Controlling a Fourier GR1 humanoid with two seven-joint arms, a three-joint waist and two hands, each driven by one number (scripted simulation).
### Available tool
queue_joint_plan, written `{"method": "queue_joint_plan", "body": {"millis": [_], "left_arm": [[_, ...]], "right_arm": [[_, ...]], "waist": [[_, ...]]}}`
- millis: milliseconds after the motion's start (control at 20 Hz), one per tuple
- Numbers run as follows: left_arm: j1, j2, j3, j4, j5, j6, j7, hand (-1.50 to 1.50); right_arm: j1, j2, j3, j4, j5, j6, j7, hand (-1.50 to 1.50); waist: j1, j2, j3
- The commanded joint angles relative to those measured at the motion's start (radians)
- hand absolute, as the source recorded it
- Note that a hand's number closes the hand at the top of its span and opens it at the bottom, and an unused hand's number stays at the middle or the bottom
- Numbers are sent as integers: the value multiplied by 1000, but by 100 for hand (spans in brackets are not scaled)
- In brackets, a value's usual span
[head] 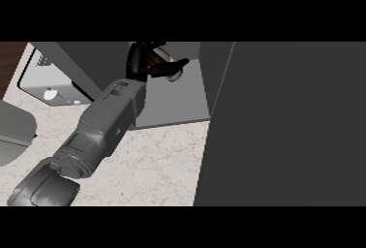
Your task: Pick up the wine, place it into the cabinet and close the cabinet
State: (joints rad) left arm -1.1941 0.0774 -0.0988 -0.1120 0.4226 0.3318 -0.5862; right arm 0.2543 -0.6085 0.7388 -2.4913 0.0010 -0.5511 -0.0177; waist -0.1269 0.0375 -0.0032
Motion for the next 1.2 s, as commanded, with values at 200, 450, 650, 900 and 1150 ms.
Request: {"method": "queue_joint_plan", "body": {"millis": [200, 450, 650, 900, 1150], "left_arm": [[-32, -55, 49, -47, 40, -128, -56, 150], [-43, -57, 61, -46, 48, -223, -35, -150], [-67, -43, 59, -53, 42, -239, 3, -150], [-19, -77, 49, -84, 53, -227, -15, -150], [38, -77, 30, -150, 69, -280, 14, -150]], "right_arm": [[55, -29, -9, -138, -39, -6, 52, -150], [72, -46, -11, -180, -27, -19, 81, -150], [80, -72, -19, -221, -1, -34, 105, -150], [101, -73, 15, -231, 36, -65, 119, -150], [96, -75, -55, -218, -20, -75, 120, -150]], "waist": [[31, -14, 2], [48, -20, 2], [63, -28, 2], [72, -37, 2], [100, -41, 2]]}}
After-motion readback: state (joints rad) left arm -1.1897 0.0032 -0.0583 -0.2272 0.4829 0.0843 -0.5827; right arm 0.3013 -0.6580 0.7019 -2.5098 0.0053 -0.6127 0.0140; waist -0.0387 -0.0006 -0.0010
